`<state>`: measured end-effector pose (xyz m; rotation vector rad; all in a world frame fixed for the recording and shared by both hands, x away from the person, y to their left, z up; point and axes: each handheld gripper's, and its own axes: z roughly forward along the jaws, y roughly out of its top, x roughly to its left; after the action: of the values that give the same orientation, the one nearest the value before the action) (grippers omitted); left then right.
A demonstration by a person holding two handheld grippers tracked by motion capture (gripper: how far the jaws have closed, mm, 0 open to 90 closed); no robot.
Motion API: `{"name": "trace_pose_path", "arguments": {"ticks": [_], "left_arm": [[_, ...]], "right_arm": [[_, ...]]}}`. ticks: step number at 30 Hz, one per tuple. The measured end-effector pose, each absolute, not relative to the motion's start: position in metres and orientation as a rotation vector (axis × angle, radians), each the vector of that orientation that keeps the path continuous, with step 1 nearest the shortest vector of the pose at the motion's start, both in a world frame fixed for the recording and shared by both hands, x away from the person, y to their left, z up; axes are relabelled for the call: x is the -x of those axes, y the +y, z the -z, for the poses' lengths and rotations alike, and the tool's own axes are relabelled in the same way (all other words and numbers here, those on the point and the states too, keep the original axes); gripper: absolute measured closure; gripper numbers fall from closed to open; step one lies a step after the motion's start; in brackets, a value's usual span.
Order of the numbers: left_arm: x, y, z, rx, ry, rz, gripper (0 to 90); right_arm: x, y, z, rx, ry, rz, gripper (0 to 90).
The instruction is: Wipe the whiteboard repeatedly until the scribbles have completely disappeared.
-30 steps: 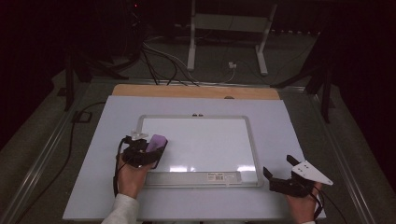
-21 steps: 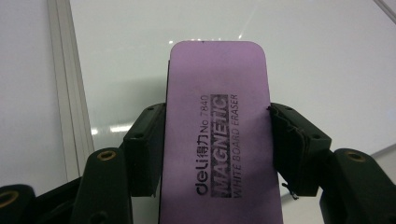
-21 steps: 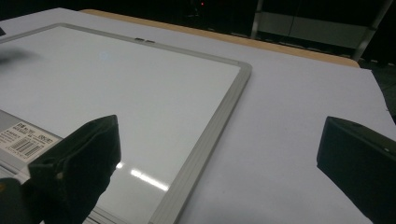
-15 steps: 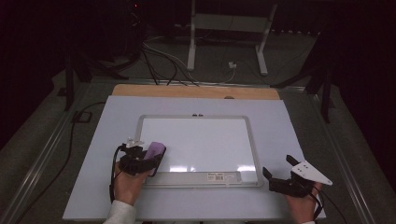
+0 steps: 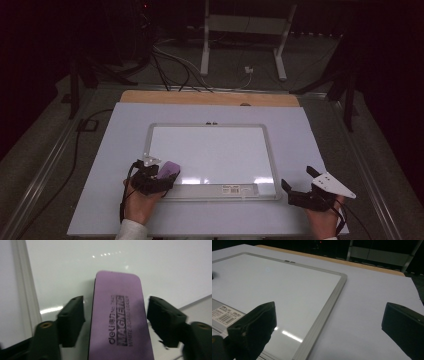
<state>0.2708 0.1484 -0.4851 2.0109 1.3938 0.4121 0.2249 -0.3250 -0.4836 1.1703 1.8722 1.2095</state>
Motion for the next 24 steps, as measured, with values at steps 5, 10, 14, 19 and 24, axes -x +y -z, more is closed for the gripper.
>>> {"name": "trace_pose_path", "arguments": {"ticks": [5, 10, 14, 19, 24], "left_arm": [[-0.262, 0.141, 0.474, -2.033, 1.284, -0.504, 27.4], [-0.259, 0.136, 0.474, -2.07, 1.242, -0.499, 34.0], [-0.26, 0.138, 0.48, -2.087, 1.27, -0.477, 36.4], [-0.261, 0.142, 0.481, -2.075, 1.293, -0.476, 37.8], [-0.262, 0.146, 0.481, -2.066, 1.31, -0.467, 37.7]], "right_arm": [[-0.225, -0.325, 0.484, -1.171, 1.871, -1.209, 0.0], [-0.225, -0.325, 0.484, -1.17, 1.873, -1.21, 0.0], [-0.225, -0.325, 0.484, -1.17, 1.873, -1.21, 0.0], [-0.225, -0.325, 0.484, -1.17, 1.873, -1.211, 0.0], [-0.226, -0.325, 0.484, -1.17, 1.874, -1.209, 0.0]]}}
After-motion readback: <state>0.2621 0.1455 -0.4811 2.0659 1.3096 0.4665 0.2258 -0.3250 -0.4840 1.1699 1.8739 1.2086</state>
